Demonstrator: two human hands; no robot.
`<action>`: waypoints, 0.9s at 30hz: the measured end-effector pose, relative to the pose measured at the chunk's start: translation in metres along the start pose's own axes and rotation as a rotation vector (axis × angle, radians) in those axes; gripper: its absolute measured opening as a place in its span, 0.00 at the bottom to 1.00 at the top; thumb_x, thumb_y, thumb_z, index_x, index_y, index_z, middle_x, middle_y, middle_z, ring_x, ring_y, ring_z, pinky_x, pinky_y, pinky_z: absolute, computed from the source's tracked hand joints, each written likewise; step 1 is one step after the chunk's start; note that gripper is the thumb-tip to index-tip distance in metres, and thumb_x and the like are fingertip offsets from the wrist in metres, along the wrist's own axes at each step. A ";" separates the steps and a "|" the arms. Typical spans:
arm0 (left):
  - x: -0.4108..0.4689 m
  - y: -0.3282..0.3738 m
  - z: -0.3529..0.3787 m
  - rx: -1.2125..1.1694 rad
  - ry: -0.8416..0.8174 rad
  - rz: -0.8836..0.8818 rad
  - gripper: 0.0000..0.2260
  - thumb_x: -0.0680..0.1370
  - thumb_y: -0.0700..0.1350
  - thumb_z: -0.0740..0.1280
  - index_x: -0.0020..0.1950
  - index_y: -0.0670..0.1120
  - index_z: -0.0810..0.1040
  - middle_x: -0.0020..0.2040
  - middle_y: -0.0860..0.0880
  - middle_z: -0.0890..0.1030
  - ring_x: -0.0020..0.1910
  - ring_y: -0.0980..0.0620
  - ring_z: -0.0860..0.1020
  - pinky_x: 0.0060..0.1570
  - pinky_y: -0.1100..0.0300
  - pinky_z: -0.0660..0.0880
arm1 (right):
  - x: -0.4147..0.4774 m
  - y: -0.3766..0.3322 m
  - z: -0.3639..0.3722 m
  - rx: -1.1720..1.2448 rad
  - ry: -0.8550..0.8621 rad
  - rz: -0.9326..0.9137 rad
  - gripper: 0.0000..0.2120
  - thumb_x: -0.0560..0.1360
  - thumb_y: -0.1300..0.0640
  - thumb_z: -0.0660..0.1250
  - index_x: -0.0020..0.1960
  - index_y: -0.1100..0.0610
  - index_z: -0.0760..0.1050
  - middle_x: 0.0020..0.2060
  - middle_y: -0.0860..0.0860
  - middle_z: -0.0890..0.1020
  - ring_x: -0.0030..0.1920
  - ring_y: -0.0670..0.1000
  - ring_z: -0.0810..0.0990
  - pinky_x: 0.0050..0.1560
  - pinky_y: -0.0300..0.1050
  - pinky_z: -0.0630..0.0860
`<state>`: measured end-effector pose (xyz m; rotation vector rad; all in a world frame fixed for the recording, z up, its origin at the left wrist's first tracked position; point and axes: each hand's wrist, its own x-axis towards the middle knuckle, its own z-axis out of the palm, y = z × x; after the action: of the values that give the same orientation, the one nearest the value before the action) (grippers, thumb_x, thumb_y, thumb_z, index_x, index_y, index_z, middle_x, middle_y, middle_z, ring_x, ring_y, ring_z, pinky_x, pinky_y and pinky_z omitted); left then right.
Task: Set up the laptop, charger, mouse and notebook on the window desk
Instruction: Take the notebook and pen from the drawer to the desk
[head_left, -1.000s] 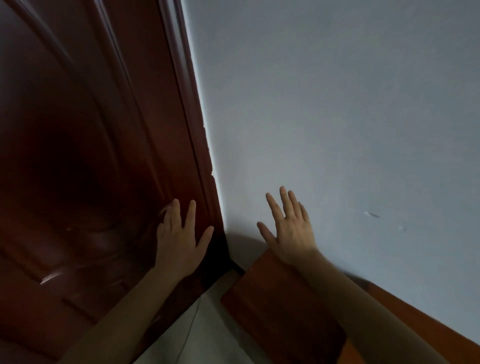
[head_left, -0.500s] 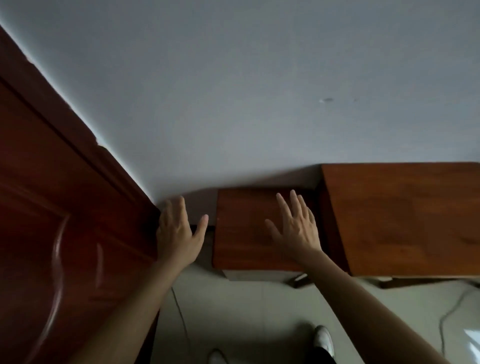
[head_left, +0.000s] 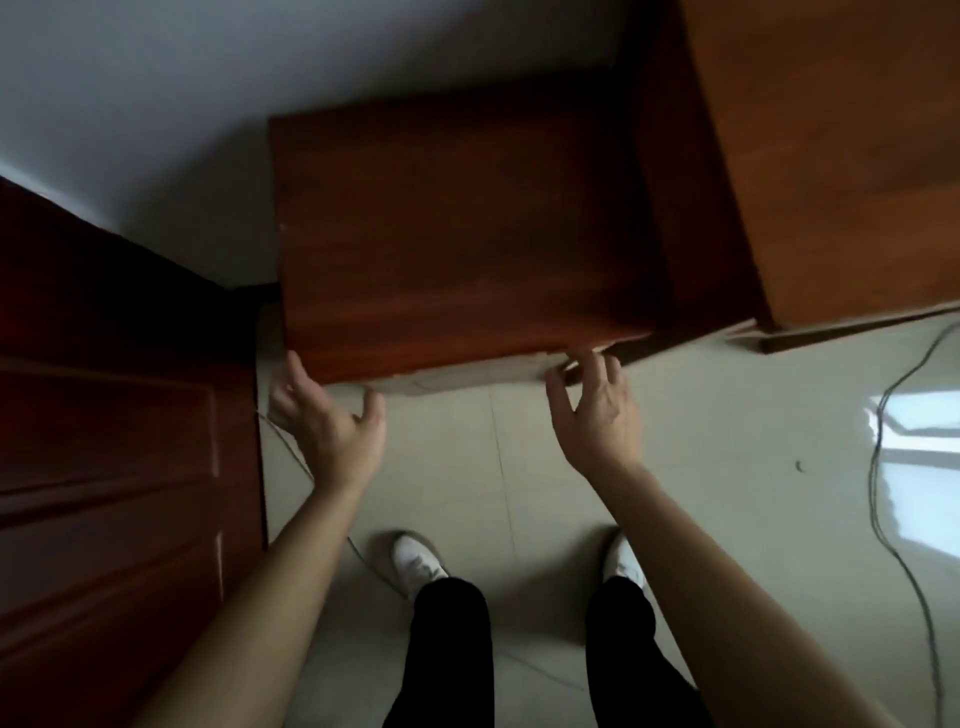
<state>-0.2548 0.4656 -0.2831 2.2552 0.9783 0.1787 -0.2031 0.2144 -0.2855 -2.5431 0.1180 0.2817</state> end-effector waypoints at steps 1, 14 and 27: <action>-0.001 -0.011 0.016 -0.073 0.105 0.018 0.41 0.71 0.45 0.71 0.77 0.35 0.54 0.74 0.33 0.56 0.73 0.35 0.58 0.72 0.52 0.59 | 0.000 0.014 0.018 0.041 0.015 0.026 0.18 0.80 0.43 0.61 0.61 0.55 0.75 0.56 0.54 0.78 0.54 0.58 0.78 0.44 0.48 0.74; 0.017 -0.094 0.125 -0.379 -0.006 -0.124 0.44 0.73 0.45 0.68 0.80 0.43 0.42 0.80 0.45 0.52 0.76 0.54 0.58 0.69 0.58 0.65 | 0.055 0.083 0.099 0.404 0.144 0.105 0.42 0.77 0.57 0.69 0.80 0.66 0.48 0.76 0.63 0.61 0.76 0.62 0.62 0.76 0.51 0.60; 0.029 -0.081 0.118 -0.404 0.045 -0.272 0.28 0.66 0.42 0.64 0.60 0.64 0.61 0.62 0.46 0.71 0.59 0.50 0.74 0.48 0.66 0.72 | 0.058 0.065 0.085 0.615 0.153 0.241 0.42 0.69 0.59 0.71 0.78 0.63 0.55 0.70 0.56 0.65 0.69 0.53 0.68 0.71 0.49 0.66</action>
<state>-0.2399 0.4643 -0.4286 1.7425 1.1470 0.2806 -0.1705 0.2060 -0.4031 -1.9330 0.4930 0.1148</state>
